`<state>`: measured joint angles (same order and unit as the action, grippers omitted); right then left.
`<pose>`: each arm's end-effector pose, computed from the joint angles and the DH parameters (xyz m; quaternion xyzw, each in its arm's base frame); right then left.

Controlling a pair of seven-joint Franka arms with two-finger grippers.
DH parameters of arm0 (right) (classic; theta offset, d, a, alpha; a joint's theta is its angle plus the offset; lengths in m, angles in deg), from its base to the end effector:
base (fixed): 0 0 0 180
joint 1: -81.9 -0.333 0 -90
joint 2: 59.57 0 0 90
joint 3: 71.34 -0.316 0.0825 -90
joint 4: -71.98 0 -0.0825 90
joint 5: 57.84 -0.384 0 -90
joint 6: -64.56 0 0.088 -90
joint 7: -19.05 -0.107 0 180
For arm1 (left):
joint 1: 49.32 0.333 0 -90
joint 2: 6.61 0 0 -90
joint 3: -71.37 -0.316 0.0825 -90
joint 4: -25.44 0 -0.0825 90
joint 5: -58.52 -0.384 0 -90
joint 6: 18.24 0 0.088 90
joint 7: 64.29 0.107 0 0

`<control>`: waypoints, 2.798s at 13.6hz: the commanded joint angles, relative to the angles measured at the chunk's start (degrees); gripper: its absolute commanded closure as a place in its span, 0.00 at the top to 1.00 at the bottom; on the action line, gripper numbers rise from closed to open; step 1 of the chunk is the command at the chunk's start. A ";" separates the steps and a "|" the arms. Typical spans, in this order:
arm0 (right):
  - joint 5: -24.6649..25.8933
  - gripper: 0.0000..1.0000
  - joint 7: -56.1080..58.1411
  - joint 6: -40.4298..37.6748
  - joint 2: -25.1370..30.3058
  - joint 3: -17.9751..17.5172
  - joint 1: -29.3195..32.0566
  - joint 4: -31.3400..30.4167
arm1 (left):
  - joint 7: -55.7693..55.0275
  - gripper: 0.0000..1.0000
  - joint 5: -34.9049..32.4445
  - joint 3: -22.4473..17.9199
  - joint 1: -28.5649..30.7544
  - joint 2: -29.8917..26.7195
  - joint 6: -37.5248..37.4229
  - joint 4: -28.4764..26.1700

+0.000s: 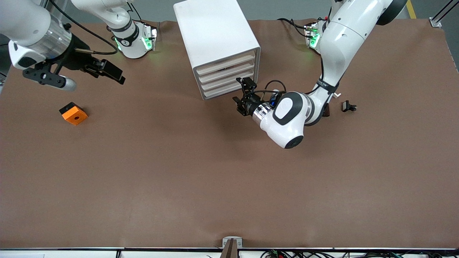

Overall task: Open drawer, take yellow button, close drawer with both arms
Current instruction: 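Reach the left gripper to the white cabinet's top drawer handle, then grasp the drawer handle with the left gripper and pull it open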

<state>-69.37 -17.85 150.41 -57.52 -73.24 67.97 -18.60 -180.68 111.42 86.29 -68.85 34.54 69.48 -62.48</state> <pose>0.5092 0.1682 0.6353 -0.9789 0.1771 0.0651 0.0790 0.5012 -0.4181 0.2613 -0.5135 -0.6249 0.5638 0.1674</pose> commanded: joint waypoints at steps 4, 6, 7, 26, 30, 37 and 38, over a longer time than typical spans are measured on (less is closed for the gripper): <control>-0.87 1.00 -8.10 0.11 -1.86 0.40 -3.91 1.37 | -9.28 0.66 2.47 0.20 -3.93 3.23 -3.34 1.43; -0.87 1.00 -8.10 0.02 -2.30 0.49 -3.91 1.37 | -11.48 0.60 2.56 0.20 -4.81 3.32 -4.74 1.43; -0.87 1.00 -8.10 0.02 -2.30 0.49 -3.91 1.37 | -12.19 0.60 2.56 0.20 -4.90 3.41 -5.70 1.43; -0.87 1.00 -8.45 -0.07 -2.57 0.49 -4.26 1.37 | -21.51 0.00 5.19 -0.59 -6.14 5.34 -7.12 1.69; -0.78 1.00 -14.94 0.02 -3.00 0.49 -7.33 1.81 | -21.25 0.00 5.46 -2.00 -2.46 6.39 -7.03 4.23; -0.08 1.00 -41.29 1.94 -9.24 0.49 -20.15 6.73 | -16.85 0.00 5.90 -2.09 4.32 6.66 -5.37 7.58; 0.10 1.00 -44.89 3.43 -9.86 0.49 -21.91 6.73 | -16.77 0.00 5.90 -2.09 5.02 6.66 -4.75 7.75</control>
<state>-69.60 -56.36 152.88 -64.67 -73.22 49.03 -14.56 -199.03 116.34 84.37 -64.85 40.03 63.44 -56.68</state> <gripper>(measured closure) 0.000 0.855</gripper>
